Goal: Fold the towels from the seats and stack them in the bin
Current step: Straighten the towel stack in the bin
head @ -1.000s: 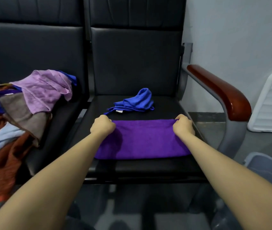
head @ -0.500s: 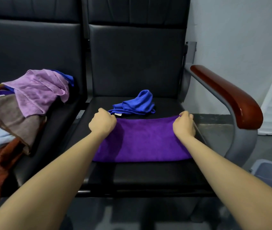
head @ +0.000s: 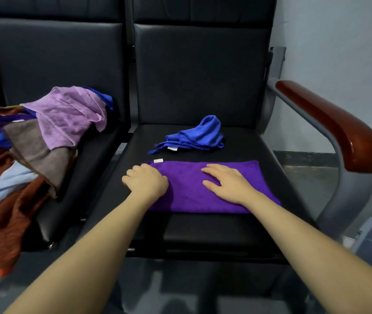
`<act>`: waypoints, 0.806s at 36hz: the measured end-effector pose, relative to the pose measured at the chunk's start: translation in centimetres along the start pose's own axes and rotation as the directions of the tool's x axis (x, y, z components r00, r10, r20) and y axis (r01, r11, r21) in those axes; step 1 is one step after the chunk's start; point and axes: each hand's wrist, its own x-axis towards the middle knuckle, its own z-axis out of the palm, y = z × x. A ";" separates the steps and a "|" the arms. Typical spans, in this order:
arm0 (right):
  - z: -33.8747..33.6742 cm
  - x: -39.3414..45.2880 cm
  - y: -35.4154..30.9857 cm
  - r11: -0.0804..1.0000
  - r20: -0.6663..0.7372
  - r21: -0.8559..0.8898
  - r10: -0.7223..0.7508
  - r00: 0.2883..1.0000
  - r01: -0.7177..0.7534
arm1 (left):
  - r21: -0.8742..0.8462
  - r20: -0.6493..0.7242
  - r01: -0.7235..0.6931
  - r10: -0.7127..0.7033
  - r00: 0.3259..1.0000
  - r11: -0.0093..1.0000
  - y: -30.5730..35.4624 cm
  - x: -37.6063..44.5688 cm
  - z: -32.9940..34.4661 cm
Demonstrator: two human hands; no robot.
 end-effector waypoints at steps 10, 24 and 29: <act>0.1 -0.2 -0.6 0.995 0.145 -0.092 0.058 0.988 -0.045 | 0.066 -0.217 -0.314 0.321 0.922 0.947 -0.9 -0.2 -0.5; 1.6 3.3 -6.0 0.967 0.018 0.239 0.087 0.996 -0.089 | -0.502 -0.319 -0.440 0.313 0.894 0.745 0.0 -0.3 -5.1; -0.8 1.6 -3.5 0.879 -0.158 0.438 0.282 0.947 -0.189 | -0.630 -0.207 -0.433 0.398 0.894 0.645 2.4 -1.7 -5.5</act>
